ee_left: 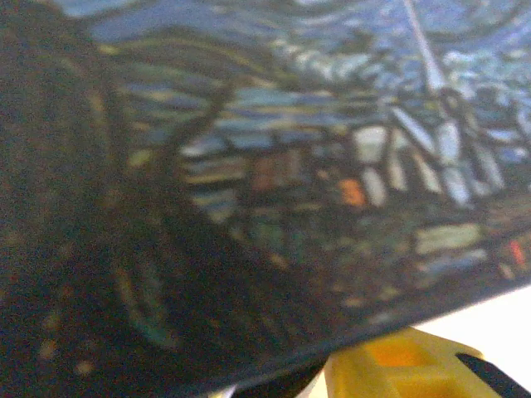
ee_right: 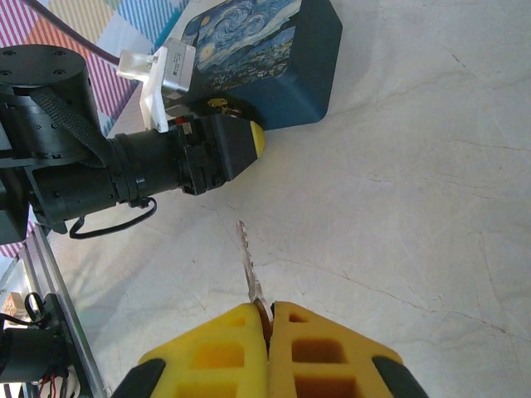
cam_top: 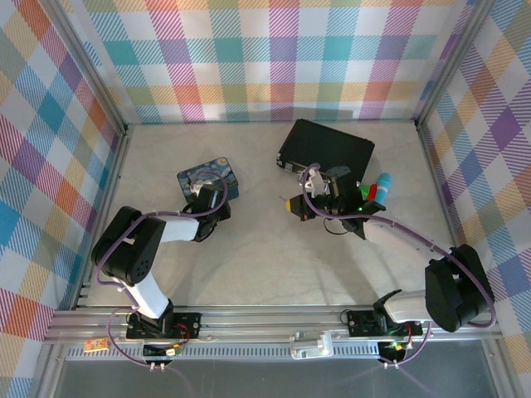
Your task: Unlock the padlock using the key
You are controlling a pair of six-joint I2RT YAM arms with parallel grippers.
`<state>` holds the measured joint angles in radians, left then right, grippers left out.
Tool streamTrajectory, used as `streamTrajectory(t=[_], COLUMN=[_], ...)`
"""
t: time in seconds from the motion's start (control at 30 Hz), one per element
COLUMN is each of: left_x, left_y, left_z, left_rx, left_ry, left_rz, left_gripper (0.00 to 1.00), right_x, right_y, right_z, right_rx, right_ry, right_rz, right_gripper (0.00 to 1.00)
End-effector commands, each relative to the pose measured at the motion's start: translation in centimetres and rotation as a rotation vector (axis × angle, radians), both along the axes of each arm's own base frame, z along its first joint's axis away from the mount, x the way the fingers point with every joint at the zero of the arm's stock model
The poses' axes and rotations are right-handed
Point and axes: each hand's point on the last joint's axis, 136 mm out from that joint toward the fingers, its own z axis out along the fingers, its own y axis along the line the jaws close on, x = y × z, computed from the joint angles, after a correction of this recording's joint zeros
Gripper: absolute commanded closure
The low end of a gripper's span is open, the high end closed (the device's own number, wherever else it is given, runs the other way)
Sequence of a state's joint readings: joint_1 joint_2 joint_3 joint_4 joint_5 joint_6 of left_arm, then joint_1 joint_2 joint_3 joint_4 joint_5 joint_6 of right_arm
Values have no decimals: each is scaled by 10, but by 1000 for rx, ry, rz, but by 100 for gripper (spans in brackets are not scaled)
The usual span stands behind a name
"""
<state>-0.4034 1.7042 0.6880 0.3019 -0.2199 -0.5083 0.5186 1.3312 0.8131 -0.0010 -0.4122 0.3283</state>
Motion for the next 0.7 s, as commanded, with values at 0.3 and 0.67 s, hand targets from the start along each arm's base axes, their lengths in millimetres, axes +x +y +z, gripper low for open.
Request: streamTrajectory(t=[0.3,0.67], left_x=[8,5], left_y=[-8,-41], left_z=[-14,21], left_rx=[-113,-375], left_ry=[-4,52], left_rz=[15,-5], left_gripper=[80,100], right_x=[-1,6], right_y=[1,5], right_z=[6,-11], right_rx=[8,12], right_ry=[-15,41], right_rz=[11,-10], right_gripper=[100,100])
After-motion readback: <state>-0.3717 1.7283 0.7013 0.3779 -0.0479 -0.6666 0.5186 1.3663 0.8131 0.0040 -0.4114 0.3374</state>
